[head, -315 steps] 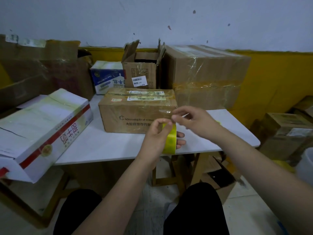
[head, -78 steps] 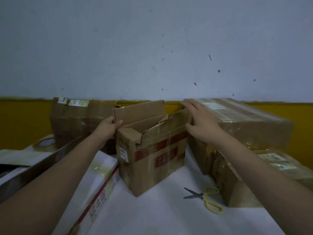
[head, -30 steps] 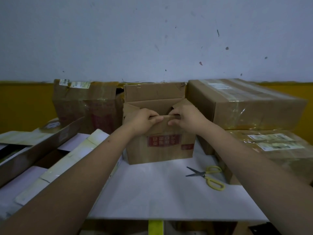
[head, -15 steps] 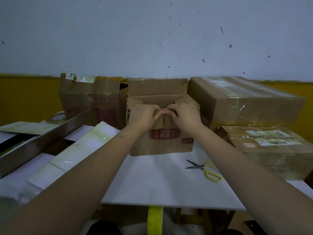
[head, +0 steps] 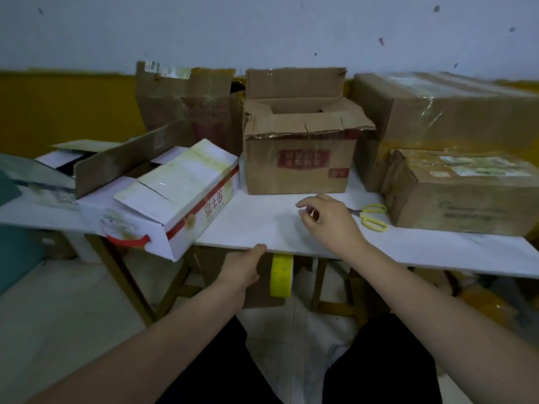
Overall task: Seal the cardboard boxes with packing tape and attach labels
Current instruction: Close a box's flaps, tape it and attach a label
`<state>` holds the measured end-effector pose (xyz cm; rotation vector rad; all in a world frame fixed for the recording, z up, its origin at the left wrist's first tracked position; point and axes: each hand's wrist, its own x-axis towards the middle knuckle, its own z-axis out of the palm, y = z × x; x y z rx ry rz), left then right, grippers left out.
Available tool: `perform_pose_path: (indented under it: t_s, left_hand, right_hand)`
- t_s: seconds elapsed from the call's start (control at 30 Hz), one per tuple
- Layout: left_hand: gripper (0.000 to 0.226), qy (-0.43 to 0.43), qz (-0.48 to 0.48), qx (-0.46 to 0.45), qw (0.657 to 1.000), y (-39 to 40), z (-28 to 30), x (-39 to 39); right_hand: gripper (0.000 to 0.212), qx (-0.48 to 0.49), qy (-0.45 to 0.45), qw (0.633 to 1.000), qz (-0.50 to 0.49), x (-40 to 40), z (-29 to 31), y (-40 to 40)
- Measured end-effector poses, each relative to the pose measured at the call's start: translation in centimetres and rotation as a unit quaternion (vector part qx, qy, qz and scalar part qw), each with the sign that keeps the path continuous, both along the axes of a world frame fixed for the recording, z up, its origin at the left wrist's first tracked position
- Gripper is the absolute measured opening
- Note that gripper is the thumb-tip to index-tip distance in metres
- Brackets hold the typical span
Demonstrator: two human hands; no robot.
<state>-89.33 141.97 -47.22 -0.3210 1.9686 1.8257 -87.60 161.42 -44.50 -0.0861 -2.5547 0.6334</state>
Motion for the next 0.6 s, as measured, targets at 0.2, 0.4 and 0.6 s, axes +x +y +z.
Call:
perform_pose_path:
  t_s: [0.2,0.4,0.6]
  left_hand:
    - [0.020,-0.104,-0.099,0.178,0.974,1.7,-0.3,1.7]
    - [0.008,-0.144,-0.133,0.102,0.975,1.1,1.9,1.3]
    - [0.006,-0.085,-0.118,0.041,0.988,1.8,3.3,1.4]
  right_hand:
    - [0.021,-0.014,-0.094,0.995,-0.001,1.5,-1.1,-1.3]
    - [0.029,-0.168,-0.174,0.969,-0.058,3.8,-1.0,-1.7]
    - [0.058,-0.435,-0.351,0.825,-0.086,3.6,-1.0,-3.4]
